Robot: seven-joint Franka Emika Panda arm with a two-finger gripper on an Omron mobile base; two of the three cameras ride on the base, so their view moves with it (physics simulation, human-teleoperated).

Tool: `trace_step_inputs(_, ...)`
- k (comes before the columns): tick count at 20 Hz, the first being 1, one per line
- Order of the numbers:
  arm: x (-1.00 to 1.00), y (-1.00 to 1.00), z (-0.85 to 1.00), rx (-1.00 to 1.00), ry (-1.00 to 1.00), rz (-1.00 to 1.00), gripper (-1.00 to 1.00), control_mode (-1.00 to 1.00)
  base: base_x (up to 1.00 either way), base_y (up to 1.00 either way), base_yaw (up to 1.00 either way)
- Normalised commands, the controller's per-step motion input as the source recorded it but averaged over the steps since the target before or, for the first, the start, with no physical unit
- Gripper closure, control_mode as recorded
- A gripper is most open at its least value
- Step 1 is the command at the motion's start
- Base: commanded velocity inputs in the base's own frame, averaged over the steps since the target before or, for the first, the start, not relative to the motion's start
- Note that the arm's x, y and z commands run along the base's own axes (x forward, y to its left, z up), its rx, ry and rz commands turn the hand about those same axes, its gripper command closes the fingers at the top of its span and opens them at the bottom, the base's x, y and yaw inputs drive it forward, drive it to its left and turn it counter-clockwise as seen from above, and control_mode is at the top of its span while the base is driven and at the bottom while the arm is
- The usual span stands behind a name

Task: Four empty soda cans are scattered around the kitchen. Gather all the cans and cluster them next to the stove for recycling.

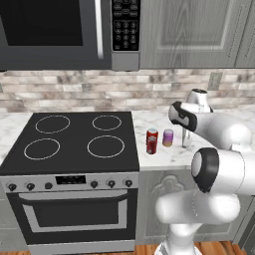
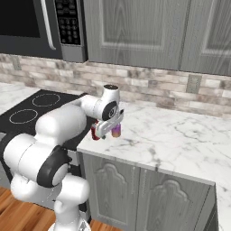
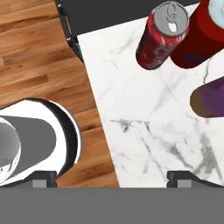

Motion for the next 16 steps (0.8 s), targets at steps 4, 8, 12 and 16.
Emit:
trace_step_inputs(4,-0.21,0.11,0.23,0.00,0.00,-0.07,-1.00,-1.00,0.00,0.00,0.00)
trace_step_inputs(8,-0.21,0.11,0.25,0.00,0.00,-0.09,-1.00,-1.00,0.00,0.00,0.00)
trace_step_inputs(12,-0.24,0.13,0.22,0.00,0.00,-0.13,-1.00,-1.00,0.00,0.00,0.00)
trace_step_inputs(16,-0.26,0.18,0.18,0.00,0.00,-0.16,-1.00,-1.00,0.00,0.00,0.00)
